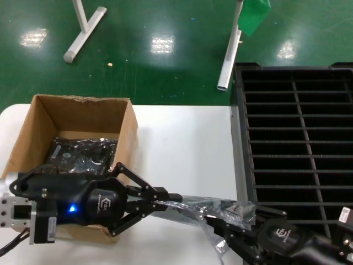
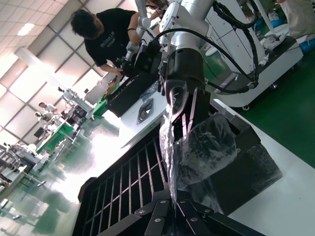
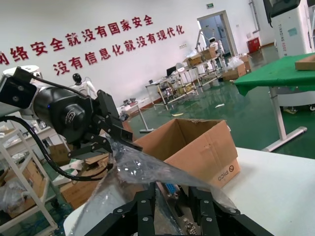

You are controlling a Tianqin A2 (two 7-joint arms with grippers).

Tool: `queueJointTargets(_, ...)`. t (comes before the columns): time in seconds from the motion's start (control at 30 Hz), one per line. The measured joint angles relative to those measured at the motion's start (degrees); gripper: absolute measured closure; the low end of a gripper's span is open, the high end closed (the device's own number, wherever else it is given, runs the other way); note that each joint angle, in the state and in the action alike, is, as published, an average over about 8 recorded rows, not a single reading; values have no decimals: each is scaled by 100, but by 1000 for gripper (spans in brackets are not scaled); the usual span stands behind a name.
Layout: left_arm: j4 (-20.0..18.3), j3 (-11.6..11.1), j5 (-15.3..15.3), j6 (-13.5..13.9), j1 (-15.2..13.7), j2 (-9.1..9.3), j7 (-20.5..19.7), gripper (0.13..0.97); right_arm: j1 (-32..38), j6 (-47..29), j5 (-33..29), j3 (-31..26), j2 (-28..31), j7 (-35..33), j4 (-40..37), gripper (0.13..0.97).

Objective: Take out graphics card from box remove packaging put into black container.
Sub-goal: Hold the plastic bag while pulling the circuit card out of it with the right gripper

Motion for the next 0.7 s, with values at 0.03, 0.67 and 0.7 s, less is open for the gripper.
queueJointTargets(0.03,6,3,2,2,-6,3,3,955,3,-8,7,0,4,9,-3,818)
queueJointTargets(0.67,46,-25,-11,8,-55,8,22,955,144,-140,103,-16,13,147,-143,883)
queueJointTargets(0.7,47,-27,-11,8,-54,8,26,955,148,-142,106,-15,11,150,-146,890)
